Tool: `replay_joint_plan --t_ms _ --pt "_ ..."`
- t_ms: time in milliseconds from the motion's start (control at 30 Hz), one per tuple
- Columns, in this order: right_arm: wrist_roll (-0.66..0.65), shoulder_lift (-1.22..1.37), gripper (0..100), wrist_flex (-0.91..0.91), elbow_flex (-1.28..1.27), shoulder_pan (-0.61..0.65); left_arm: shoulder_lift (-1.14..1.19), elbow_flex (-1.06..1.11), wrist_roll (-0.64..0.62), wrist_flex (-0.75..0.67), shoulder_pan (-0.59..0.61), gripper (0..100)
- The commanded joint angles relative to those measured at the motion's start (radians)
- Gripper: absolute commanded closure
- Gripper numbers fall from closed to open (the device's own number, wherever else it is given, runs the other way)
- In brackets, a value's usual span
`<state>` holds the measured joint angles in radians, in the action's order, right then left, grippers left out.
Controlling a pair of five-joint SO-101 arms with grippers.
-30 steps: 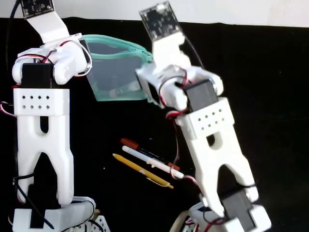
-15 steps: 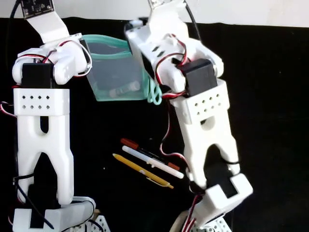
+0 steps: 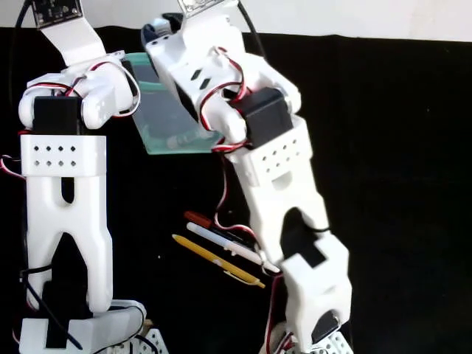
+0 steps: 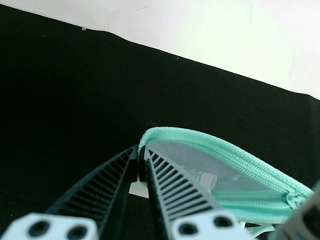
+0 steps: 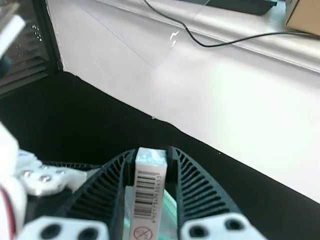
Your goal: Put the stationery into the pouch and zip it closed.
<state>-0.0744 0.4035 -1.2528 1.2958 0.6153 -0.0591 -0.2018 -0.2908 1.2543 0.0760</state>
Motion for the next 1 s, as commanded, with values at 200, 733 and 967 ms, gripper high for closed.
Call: replay_joint_plan --t_ms 200,733,967 --pt "0.011 0.223 99.1 -0.004 0.318 0.005 0.047 0.004 0.006 -0.002 -0.005 99" --pt "0.006 0.42 99.0 -0.145 0.472 -0.008 0.047 0.007 0.006 -0.014 -0.001 99" --pt "0.011 0.372 85.2 -0.243 0.472 -0.008 0.047 0.008 0.006 -0.014 -0.001 99"
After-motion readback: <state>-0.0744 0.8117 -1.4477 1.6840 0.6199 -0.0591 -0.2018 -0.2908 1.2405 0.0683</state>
